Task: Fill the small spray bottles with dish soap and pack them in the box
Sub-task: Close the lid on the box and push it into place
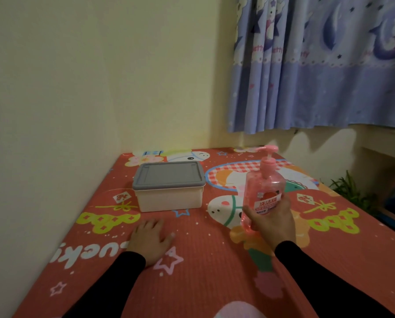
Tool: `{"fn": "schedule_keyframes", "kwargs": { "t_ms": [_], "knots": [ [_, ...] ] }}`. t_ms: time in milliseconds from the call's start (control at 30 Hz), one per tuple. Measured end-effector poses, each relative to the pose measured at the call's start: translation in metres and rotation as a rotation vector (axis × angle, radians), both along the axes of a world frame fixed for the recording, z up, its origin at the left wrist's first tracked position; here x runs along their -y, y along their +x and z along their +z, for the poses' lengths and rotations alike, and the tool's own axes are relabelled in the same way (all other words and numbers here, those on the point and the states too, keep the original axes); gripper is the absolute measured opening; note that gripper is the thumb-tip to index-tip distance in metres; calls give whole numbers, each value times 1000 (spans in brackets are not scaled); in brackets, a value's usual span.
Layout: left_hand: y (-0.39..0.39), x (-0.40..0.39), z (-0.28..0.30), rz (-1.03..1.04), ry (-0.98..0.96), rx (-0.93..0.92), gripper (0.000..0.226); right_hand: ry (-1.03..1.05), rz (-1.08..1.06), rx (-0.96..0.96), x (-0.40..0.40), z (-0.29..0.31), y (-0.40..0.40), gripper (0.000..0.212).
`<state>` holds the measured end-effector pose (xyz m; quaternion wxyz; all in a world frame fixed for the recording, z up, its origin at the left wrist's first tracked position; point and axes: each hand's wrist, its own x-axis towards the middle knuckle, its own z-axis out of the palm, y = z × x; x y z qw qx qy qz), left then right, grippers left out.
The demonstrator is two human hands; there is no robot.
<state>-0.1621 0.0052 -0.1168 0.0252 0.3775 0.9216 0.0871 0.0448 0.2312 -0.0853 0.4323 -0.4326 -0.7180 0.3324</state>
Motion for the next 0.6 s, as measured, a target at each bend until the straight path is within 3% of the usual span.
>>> {"fn": "schedule_keyframes", "kwargs": {
  "t_ms": [467, 600],
  "knots": [
    [-10, -5, -18, 19, 39, -27, 67, -27, 17, -33, -21, 7, -69, 79],
    [-11, -5, -22, 28, 54, -49, 85, -19, 27, -29, -29, 5, -91, 89]
  ]
}}
